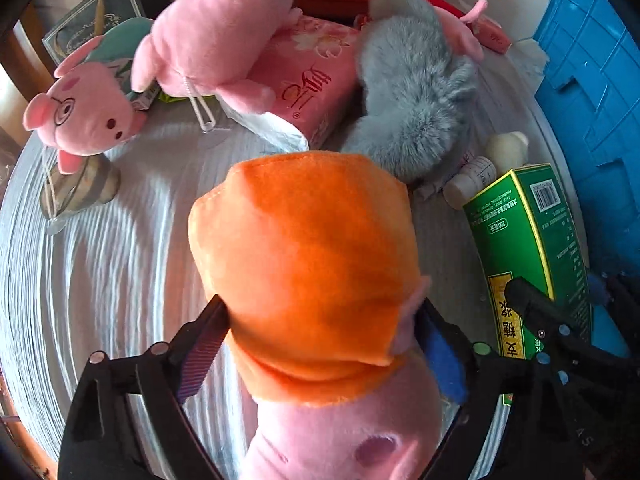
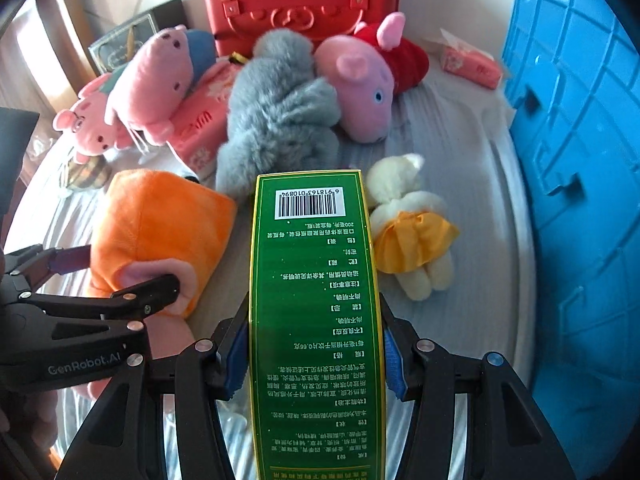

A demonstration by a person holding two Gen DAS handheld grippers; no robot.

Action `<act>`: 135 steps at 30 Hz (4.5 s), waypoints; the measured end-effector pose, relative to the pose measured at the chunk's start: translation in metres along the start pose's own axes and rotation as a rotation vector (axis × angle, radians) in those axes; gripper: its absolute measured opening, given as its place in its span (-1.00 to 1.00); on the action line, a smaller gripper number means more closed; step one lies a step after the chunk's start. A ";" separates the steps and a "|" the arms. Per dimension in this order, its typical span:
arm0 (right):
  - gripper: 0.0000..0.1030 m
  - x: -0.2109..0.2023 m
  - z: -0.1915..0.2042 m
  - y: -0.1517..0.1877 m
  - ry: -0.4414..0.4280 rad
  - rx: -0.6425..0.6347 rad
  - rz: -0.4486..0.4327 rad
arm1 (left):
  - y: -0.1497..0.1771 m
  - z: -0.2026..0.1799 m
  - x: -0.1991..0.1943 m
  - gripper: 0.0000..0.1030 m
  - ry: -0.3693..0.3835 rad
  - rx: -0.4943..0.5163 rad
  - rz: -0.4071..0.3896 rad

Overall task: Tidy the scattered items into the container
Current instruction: 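Grasp the green medicine box with the right tool while the left tool holds the pig, then carry the pig and green box over the blue crate with both tools, then open the right tool to drop the green box while the left tool releases the pig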

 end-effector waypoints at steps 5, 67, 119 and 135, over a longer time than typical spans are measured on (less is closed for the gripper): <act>0.03 -0.002 0.000 0.001 0.004 -0.003 -0.006 | 0.008 -0.002 -0.010 0.40 0.003 0.010 -0.050; 0.03 -0.462 -0.234 0.052 0.240 0.094 -0.615 | 0.033 -0.298 -0.425 0.36 0.217 0.303 -0.749; 0.99 -0.273 -0.374 0.039 0.147 0.177 -0.162 | -0.003 -0.391 -0.278 0.61 0.078 0.219 -0.425; 0.99 -0.330 -0.342 0.053 0.153 0.088 -0.346 | 0.051 -0.333 -0.340 0.63 0.036 0.125 -0.595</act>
Point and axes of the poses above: each gripper's, at about its wrist camera, not at the fingertips, and x roughly the way its jaws point, z to its left, y to its underside, the point moved 4 cm from there along x, roughly the way its jaws point, and after that the axes turned 4 degrees about z, right-handed, at the moved point
